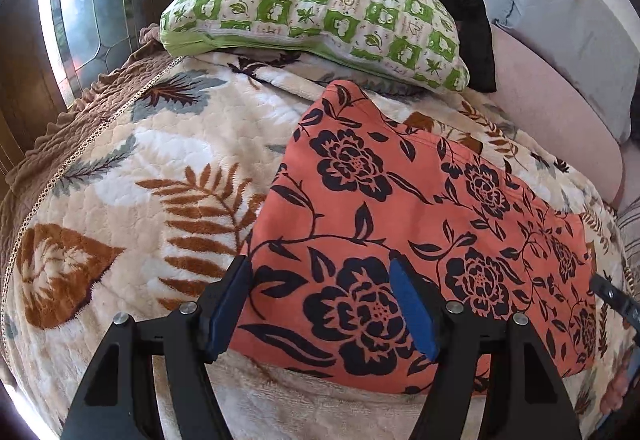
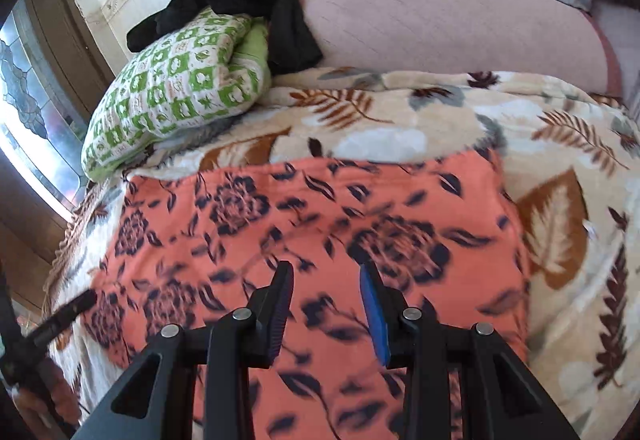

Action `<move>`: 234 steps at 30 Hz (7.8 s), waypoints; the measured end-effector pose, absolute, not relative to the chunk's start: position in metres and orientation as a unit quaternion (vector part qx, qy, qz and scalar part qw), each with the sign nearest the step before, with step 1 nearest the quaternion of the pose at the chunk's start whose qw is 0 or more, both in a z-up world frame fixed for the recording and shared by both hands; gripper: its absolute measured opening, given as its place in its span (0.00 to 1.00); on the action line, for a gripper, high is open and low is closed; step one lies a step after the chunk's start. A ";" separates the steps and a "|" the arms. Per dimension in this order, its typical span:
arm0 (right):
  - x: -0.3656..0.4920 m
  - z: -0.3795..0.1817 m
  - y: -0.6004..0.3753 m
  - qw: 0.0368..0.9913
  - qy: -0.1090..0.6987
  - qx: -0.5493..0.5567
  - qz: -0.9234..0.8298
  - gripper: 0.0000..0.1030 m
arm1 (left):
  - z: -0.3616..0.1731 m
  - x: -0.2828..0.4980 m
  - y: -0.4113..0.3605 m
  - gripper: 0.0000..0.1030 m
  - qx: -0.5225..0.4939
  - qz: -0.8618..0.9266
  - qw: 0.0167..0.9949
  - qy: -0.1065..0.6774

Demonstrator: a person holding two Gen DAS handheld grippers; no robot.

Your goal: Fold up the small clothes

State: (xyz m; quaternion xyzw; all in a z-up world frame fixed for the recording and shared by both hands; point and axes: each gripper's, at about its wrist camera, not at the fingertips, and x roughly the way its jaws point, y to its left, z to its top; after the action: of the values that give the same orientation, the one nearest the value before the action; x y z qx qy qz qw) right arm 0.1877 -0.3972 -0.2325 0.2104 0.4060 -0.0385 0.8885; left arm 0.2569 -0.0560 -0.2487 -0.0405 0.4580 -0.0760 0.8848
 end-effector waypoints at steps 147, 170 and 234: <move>0.140 -0.297 -0.311 0.887 0.385 0.246 0.071 0.37 | -0.305 0.253 -0.018 0.34 -0.306 -0.095 0.835 0.446; 0.128 -0.273 -0.353 0.880 0.331 0.334 0.067 0.29 | -0.264 0.246 -0.053 0.22 -0.204 -0.146 0.888 0.385; 0.155 -0.231 -0.498 0.878 0.307 0.364 -0.045 0.31 | -0.275 0.187 -0.217 0.80 0.091 -0.271 0.856 0.431</move>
State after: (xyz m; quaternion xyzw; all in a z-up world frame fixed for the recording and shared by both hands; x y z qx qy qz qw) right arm 0.1549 -0.4976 -0.2306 0.3642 0.3070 -0.0453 0.8781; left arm 0.1870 -0.2174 -0.2753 0.0907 0.4306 -0.2709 0.8561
